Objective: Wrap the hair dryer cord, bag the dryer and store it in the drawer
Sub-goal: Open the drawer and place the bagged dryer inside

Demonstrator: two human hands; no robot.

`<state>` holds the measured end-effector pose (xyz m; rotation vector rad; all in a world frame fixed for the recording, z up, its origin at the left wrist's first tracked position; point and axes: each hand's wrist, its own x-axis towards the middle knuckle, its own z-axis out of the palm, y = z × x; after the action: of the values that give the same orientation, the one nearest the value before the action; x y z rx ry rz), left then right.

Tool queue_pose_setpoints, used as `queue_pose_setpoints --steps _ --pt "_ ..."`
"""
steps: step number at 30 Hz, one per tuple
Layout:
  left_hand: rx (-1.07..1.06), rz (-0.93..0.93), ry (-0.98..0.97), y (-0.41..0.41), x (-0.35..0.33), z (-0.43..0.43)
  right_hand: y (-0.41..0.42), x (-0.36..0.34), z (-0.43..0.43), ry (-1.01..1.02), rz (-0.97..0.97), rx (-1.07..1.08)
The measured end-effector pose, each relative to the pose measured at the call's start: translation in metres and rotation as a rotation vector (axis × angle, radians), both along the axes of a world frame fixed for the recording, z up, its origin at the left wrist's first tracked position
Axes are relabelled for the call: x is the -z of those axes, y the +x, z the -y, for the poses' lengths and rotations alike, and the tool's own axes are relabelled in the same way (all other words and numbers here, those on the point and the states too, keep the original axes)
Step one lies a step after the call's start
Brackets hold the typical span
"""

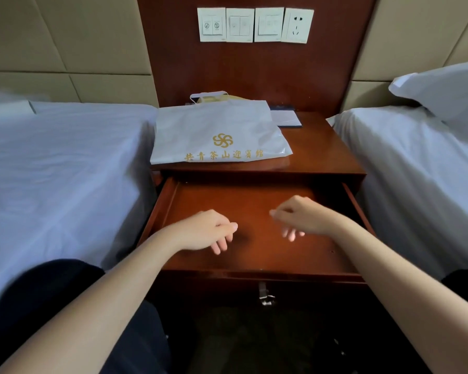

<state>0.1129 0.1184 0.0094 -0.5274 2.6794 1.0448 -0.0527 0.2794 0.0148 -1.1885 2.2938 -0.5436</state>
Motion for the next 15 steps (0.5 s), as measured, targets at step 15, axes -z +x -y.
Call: queue_pose_setpoints --steps 15 --pt "-0.716 -0.307 -0.344 -0.092 -0.066 0.169 -0.135 -0.049 0.154 -0.229 -0.293 0.446"
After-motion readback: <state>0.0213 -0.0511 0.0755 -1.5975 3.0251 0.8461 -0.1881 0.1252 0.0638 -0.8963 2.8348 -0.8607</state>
